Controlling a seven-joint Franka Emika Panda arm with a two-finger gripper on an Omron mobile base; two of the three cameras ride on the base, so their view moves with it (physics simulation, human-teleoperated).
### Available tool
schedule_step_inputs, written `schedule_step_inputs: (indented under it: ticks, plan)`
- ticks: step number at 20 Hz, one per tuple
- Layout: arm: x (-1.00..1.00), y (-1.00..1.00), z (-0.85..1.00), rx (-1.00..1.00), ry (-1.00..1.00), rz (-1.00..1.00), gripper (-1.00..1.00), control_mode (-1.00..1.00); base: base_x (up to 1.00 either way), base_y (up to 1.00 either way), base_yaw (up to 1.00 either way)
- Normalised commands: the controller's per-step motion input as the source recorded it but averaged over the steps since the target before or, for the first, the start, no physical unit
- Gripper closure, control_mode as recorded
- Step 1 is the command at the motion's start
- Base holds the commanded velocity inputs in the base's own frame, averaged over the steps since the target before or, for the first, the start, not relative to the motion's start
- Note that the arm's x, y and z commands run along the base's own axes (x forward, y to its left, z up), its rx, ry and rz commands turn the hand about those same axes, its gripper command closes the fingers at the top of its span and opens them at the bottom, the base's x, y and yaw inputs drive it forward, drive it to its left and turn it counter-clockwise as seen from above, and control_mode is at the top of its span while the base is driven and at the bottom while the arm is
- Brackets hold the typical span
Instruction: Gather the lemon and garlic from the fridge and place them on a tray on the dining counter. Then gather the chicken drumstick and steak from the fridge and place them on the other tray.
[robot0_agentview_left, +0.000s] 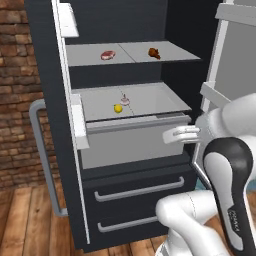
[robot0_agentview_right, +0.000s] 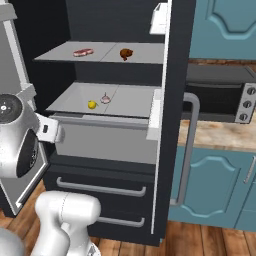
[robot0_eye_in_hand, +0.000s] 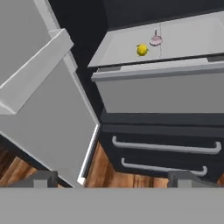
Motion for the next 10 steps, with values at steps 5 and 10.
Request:
schedule_step_inputs:
  ticks: [5,10]
  plan:
    - [0.00,-0.45,-0.27,-0.03,0.09,-0.03,-1.00,-1.00,0.00,0.00,0.00]
    - [0.07,0.09,-0.01,-0.06,-0.01,-0.07,-1.00,-1.00,0.00,0.00,0.00]
